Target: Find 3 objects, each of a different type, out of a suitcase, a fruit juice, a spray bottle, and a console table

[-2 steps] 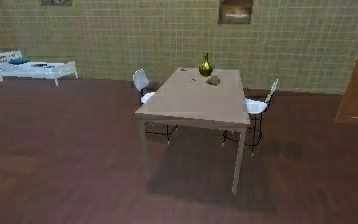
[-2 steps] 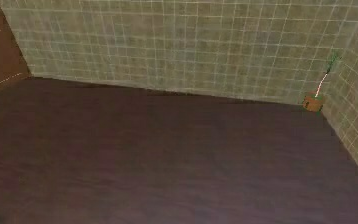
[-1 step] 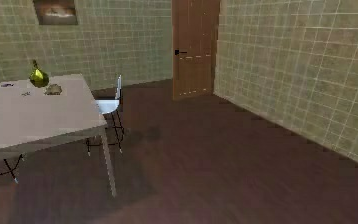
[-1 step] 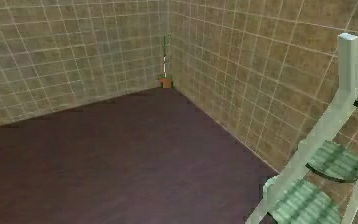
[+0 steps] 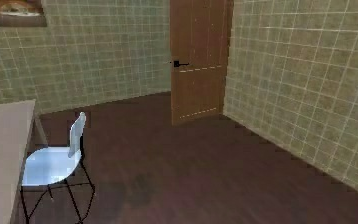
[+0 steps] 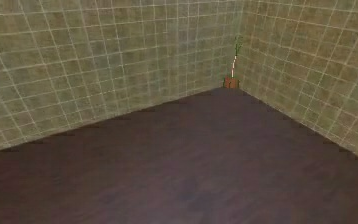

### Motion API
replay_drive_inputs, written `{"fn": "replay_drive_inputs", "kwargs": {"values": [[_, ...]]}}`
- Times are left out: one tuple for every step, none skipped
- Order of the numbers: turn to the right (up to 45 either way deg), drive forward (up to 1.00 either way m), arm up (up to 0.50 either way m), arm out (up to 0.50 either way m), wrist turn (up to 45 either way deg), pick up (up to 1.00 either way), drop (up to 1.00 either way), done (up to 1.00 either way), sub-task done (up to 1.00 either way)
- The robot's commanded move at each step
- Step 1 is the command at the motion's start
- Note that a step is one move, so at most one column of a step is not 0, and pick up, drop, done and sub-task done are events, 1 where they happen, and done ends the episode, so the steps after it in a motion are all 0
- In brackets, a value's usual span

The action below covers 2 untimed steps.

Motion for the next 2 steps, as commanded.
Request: {"fn": "replay_drive_inputs", "kwargs": {"values": [[0.0, 1.0, 0.0, 0.0, 0.0, 0.0, 0.0, 0.0, 0.0], [6.0, 0.0, 0.0, 0.0, 0.0, 0.0, 0.0, 0.0, 0.0]]}}
